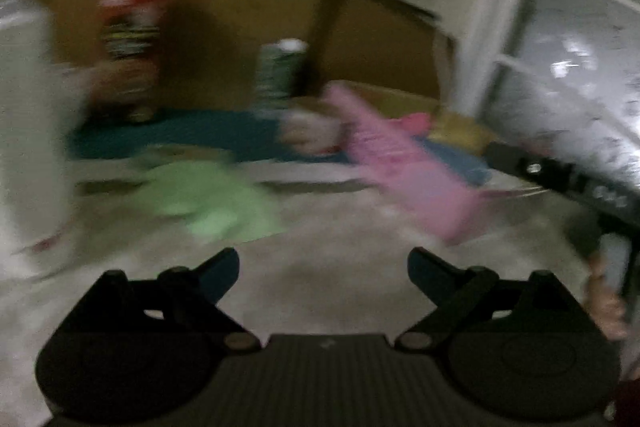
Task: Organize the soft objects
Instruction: 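Move the right gripper to the teal pineapple box and grasp it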
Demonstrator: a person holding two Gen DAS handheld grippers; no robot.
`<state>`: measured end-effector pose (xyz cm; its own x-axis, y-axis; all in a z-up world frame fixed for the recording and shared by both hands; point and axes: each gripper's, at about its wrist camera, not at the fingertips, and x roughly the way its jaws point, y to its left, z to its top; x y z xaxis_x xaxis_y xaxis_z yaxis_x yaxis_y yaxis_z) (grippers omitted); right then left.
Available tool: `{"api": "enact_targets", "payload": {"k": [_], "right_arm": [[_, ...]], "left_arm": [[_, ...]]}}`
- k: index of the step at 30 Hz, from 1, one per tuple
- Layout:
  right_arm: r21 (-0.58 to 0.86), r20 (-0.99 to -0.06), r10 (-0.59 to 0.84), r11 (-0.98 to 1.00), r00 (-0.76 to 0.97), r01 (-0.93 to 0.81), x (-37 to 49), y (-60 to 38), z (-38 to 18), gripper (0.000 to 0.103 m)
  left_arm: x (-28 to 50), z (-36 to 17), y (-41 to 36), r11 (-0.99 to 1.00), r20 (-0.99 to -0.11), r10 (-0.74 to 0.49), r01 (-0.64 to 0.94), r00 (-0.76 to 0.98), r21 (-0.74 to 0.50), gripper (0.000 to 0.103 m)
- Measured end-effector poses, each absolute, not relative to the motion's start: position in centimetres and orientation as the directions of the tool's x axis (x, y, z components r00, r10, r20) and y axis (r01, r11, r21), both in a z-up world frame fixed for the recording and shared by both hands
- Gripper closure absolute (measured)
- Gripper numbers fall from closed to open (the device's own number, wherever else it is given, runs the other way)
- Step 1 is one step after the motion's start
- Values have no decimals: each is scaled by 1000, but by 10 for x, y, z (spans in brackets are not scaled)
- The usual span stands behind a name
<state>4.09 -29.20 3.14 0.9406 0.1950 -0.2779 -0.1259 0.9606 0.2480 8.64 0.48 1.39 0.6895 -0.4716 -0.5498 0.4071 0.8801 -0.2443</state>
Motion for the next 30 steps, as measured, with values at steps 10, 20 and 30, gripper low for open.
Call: {"api": "enact_targets", "payload": {"k": [10,20,30], "right_arm": [[217,-471,393,920,790,-328,120,-189,14,44],[18,-644,372,881,669,-472,241,-95,3,44],[8,-725,300,904,621,-427,301,-86,-10,64]], "left_arm": [[94,-5,65,922,-503,-378,268,777,-280,9],[90,-4,78,888,-444,-433,287,785,-358,9],[91,-6,83,864,-425,-464,291,777,-411,9]]}}
